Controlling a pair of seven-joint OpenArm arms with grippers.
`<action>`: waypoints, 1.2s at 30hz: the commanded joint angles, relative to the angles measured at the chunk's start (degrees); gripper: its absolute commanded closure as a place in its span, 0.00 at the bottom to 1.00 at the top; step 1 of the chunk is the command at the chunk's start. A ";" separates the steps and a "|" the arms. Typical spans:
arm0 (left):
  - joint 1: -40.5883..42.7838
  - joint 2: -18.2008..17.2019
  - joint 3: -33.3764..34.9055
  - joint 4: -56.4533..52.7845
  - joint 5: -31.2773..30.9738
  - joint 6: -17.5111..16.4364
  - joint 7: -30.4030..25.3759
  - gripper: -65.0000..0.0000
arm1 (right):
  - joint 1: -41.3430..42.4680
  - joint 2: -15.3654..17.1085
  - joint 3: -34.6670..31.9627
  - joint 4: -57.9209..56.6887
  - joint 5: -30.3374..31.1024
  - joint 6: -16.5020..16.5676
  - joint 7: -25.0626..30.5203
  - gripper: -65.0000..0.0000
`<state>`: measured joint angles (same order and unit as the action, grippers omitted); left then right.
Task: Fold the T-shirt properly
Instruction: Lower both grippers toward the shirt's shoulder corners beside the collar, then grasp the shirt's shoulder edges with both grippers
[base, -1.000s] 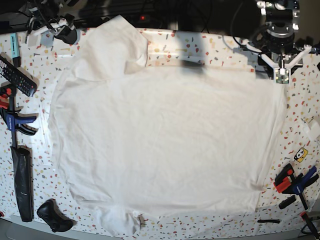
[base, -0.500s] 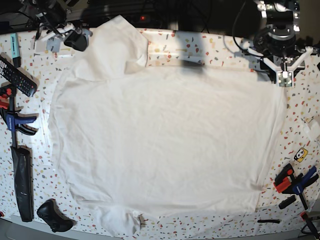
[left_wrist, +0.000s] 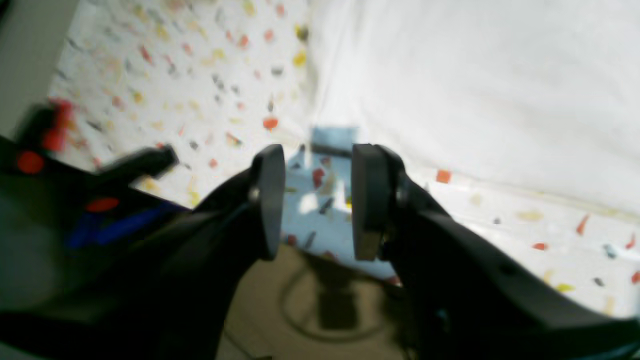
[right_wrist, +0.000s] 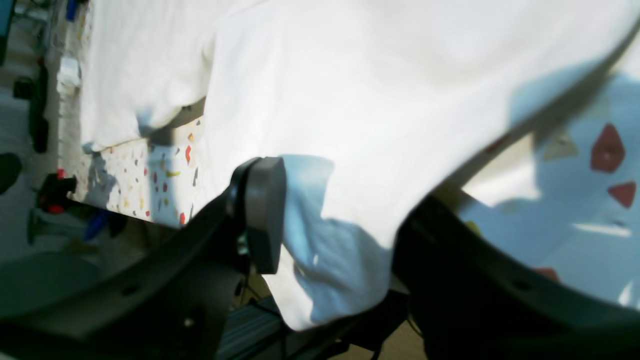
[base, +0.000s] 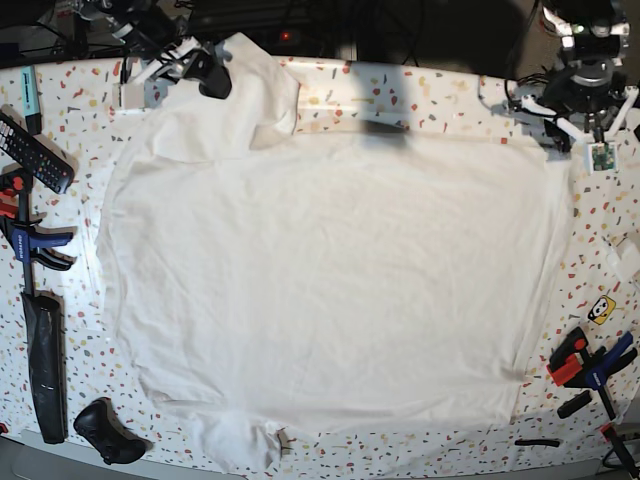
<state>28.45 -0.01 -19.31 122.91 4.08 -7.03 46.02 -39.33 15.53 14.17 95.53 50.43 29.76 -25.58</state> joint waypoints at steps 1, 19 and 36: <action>-1.11 -0.20 -0.79 -0.20 -1.88 -0.68 -1.70 0.66 | -0.55 0.37 0.17 0.46 -1.18 -1.29 -0.39 0.59; -16.28 -7.61 -11.56 -19.74 -17.38 -4.37 1.11 0.66 | -0.55 0.35 0.15 0.46 -4.44 -1.27 -0.92 0.59; -20.81 -12.31 -15.26 -35.08 -40.61 -11.89 10.25 0.66 | -0.55 0.37 0.15 0.46 -5.57 -1.25 -1.49 0.59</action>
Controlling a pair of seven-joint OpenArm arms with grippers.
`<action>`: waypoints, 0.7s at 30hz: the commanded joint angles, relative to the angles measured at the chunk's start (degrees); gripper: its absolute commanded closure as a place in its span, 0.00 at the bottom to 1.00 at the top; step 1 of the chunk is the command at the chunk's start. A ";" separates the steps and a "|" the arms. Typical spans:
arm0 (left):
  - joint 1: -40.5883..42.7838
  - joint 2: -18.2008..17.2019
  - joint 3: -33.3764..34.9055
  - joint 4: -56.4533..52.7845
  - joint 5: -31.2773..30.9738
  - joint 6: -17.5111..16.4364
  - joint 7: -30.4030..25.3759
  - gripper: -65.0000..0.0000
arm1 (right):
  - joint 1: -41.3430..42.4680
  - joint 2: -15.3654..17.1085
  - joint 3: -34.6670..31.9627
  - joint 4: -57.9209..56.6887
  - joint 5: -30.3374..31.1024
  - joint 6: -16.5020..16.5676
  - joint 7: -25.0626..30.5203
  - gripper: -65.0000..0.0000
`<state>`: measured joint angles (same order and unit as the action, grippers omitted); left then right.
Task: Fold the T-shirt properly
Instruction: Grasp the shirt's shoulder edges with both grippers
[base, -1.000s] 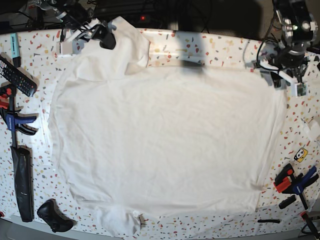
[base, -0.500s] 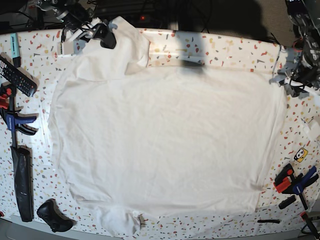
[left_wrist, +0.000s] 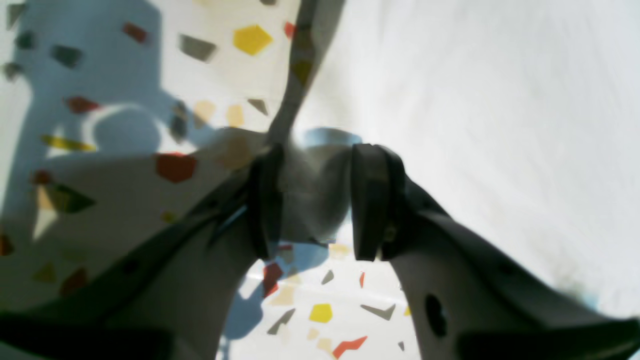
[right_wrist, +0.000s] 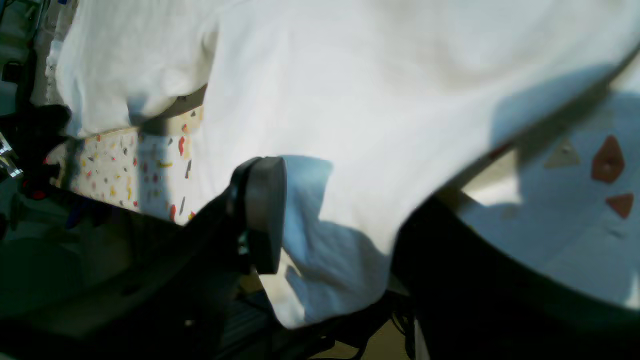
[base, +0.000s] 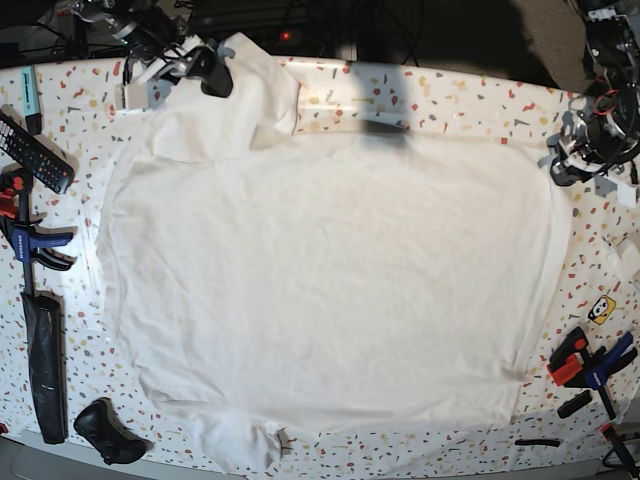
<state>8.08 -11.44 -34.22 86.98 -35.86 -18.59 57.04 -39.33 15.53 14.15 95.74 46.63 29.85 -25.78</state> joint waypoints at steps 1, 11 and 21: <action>-0.39 -0.83 -0.35 0.85 -0.68 -0.33 -0.24 0.66 | -0.57 0.37 0.17 0.24 -1.73 -1.33 -1.31 0.59; -0.15 -0.83 -0.24 0.85 -3.21 -1.42 -0.02 1.00 | -0.55 0.37 0.17 0.24 -1.70 -1.33 0.96 0.61; -0.13 -0.85 -0.26 0.85 -2.12 -1.42 0.20 1.00 | -0.55 0.37 0.20 0.24 -1.70 -1.33 1.75 1.00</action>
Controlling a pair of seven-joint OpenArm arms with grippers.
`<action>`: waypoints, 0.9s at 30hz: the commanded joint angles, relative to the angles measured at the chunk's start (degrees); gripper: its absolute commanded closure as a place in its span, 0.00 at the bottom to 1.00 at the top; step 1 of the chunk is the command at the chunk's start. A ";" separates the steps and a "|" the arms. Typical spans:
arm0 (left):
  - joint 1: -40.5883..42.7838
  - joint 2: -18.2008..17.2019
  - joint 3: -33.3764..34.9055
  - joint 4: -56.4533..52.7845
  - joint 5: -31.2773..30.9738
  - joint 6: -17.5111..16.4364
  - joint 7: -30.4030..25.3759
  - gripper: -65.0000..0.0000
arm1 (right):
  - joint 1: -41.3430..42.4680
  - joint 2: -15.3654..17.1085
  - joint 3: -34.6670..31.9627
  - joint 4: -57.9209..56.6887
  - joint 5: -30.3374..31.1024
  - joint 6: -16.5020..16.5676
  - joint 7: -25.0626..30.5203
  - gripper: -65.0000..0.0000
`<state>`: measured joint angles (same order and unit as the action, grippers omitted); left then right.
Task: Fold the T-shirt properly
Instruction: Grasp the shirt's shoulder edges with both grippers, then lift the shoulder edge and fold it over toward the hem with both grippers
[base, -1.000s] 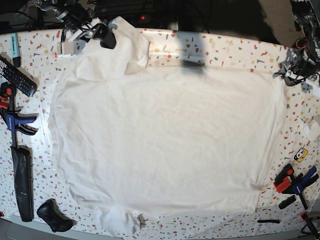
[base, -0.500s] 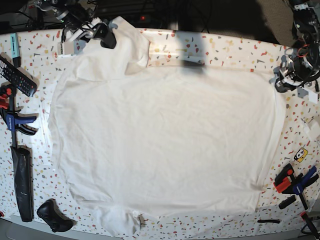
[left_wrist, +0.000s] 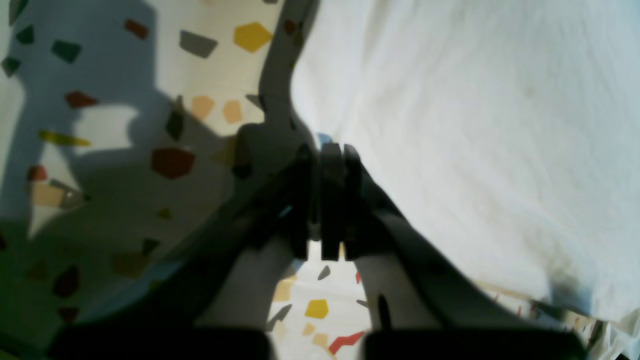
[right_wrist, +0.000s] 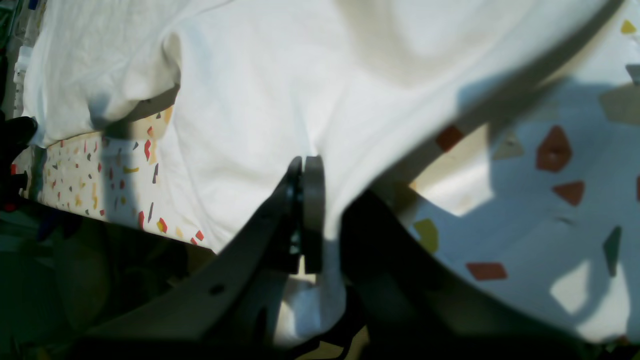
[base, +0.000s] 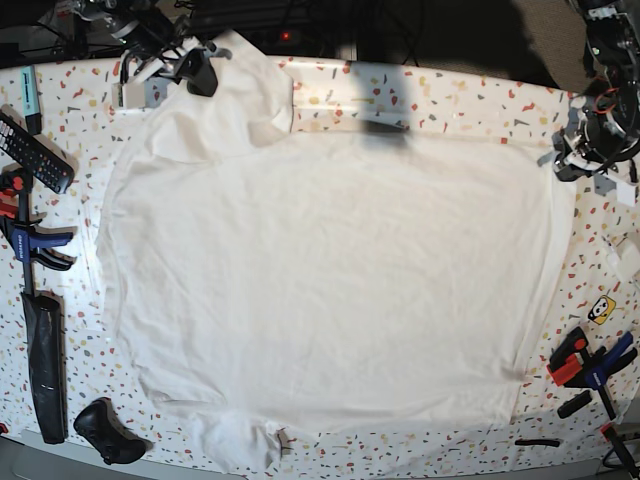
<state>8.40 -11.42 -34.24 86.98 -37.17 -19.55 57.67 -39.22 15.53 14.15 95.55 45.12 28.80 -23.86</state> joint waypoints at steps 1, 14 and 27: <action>-0.46 -0.87 -0.24 0.87 -0.85 -0.48 -0.37 1.00 | -0.66 0.37 0.20 0.46 -0.20 -0.26 -0.17 1.00; 7.72 -0.83 -0.33 15.58 -4.26 -4.50 -0.33 1.00 | -1.01 0.37 5.27 4.98 -4.48 1.11 -3.72 1.00; 16.26 -0.83 -5.07 24.26 -4.35 -4.46 -0.26 1.00 | -10.03 0.31 13.42 17.51 0.55 2.67 -3.80 1.00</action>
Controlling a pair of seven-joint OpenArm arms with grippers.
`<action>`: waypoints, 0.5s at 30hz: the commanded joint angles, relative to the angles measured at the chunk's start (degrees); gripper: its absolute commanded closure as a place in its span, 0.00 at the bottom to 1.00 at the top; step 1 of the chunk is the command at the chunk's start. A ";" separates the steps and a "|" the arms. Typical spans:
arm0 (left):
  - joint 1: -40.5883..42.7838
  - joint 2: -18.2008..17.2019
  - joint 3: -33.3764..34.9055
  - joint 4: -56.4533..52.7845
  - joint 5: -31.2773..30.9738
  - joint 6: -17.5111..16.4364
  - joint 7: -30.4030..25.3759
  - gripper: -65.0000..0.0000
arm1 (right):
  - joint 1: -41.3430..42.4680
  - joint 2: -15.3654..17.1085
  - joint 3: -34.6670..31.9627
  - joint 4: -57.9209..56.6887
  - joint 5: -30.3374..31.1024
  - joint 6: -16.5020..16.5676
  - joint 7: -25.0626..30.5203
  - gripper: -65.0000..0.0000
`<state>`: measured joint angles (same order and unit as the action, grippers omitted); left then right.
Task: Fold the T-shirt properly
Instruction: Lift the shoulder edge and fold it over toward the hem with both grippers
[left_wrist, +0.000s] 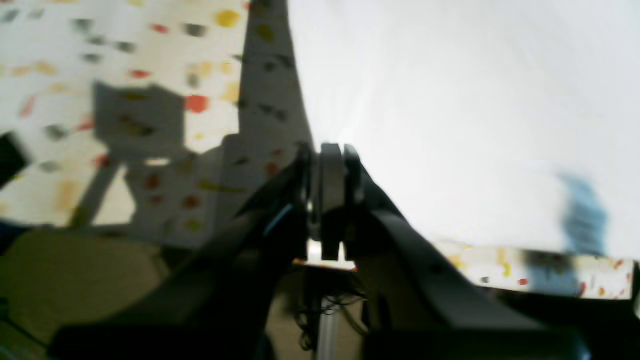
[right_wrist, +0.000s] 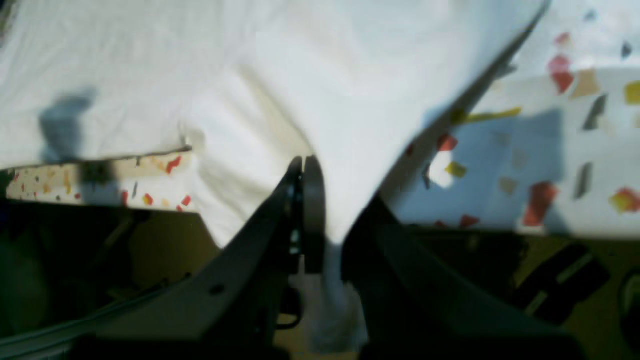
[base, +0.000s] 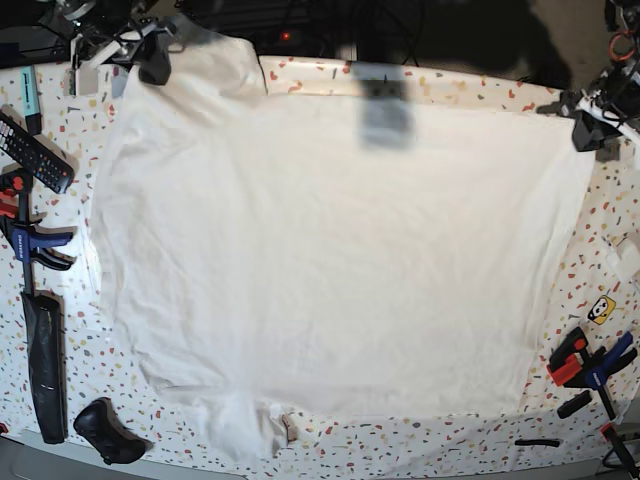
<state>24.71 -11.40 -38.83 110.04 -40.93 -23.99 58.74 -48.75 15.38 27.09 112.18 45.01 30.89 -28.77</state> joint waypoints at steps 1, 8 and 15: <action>0.17 -0.87 -1.49 1.57 -0.70 -0.04 -1.33 1.00 | -0.94 0.48 1.22 2.23 0.70 0.57 1.11 1.00; 0.15 -0.87 -2.71 1.70 -1.62 -0.07 -2.71 1.00 | -0.61 0.50 2.62 3.74 -0.79 -4.92 1.97 1.00; -0.55 -0.87 -2.71 1.70 -1.03 -0.07 -5.29 1.00 | 2.34 0.68 2.62 3.69 -5.68 -6.45 5.49 1.00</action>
<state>24.36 -11.44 -41.15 110.72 -41.69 -24.05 55.20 -45.95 15.51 29.21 115.02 38.85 25.47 -24.95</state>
